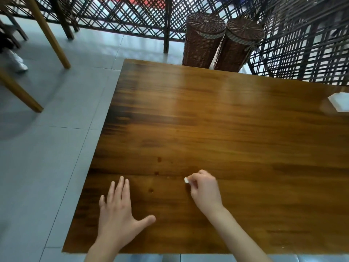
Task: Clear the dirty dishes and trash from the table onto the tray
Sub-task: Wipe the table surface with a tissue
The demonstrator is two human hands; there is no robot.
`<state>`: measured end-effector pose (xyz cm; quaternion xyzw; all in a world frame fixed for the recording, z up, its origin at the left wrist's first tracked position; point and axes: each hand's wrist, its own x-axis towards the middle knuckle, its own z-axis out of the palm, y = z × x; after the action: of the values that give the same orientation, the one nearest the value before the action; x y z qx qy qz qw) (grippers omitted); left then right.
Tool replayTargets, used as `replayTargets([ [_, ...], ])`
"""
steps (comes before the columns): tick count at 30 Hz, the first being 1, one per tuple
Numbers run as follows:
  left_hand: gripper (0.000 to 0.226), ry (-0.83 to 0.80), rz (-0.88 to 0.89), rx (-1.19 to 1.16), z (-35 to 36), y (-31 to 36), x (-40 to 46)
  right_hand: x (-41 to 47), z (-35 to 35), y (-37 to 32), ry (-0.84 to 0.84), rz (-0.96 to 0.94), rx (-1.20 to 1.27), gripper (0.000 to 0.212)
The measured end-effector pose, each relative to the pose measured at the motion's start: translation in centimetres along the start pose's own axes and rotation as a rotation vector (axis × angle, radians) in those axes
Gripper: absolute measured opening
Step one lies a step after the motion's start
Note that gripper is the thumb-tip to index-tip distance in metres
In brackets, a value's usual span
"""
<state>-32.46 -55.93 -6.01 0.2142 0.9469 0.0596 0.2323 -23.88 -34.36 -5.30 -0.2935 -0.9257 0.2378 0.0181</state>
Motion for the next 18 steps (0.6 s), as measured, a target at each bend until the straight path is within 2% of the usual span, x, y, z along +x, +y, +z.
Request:
replayTargets([
  [4, 0.133, 0.004, 0.032, 0.012, 0.7, -0.6, -0.1, 3.0, -1.1, -0.1, 0.164, 0.12, 0.159, 0.01],
  [8, 0.133, 0.032, 0.043, -0.033, 1.2, -0.9, 0.1, 7.5, 0.0, -2.2, 0.158, 0.129, 0.15, 0.017],
  [15, 0.131, 0.066, 0.044, -0.039, 1.6, -1.0, 0.3, 9.7, 3.4, -6.8, 0.103, -0.011, -0.028, 0.019],
  [18, 0.129, 0.09, 0.051, -0.06, 1.9, -1.2, 0.3, 7.3, 4.5, -7.8, 0.049, -0.192, -0.088, 0.02],
])
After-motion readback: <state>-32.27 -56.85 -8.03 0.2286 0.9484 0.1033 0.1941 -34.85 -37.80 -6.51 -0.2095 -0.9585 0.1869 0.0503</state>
